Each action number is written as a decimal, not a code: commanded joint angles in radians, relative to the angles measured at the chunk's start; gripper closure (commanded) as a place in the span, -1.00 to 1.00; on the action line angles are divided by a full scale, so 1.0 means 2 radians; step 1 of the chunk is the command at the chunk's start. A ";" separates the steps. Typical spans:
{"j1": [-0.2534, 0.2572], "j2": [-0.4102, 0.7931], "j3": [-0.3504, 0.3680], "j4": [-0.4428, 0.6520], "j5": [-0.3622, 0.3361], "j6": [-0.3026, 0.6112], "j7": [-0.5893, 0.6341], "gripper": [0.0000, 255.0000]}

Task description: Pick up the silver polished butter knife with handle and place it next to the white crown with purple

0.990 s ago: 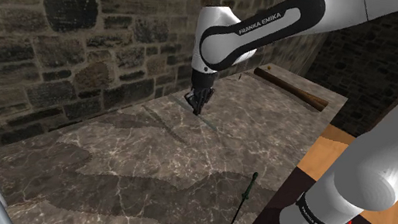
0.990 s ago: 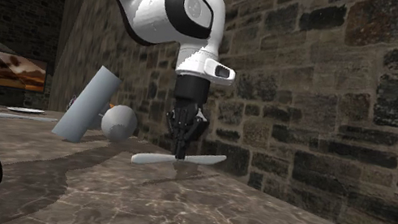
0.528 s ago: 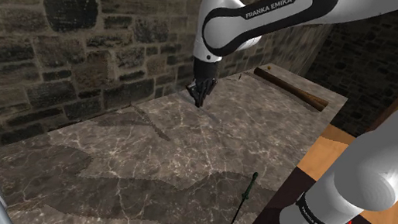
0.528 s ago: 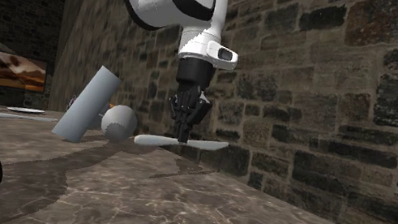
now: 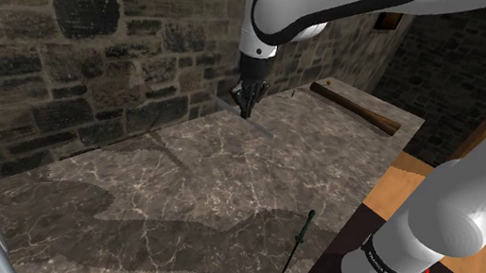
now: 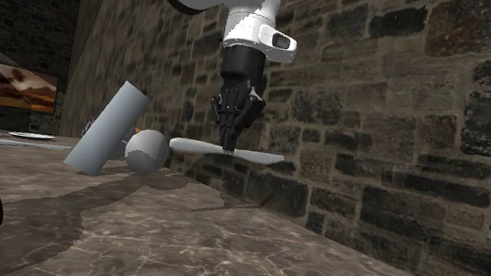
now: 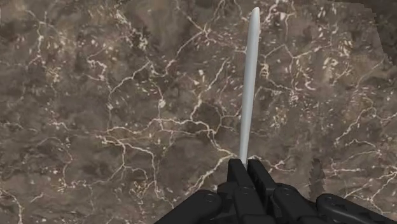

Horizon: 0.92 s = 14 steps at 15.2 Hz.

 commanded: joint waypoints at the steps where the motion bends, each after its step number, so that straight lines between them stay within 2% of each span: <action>1: 0.000 -0.004 -0.001 0.010 0.000 -0.014 -0.001 1.00; 14: -0.002 -0.020 -0.004 0.081 0.001 -0.101 -0.002 1.00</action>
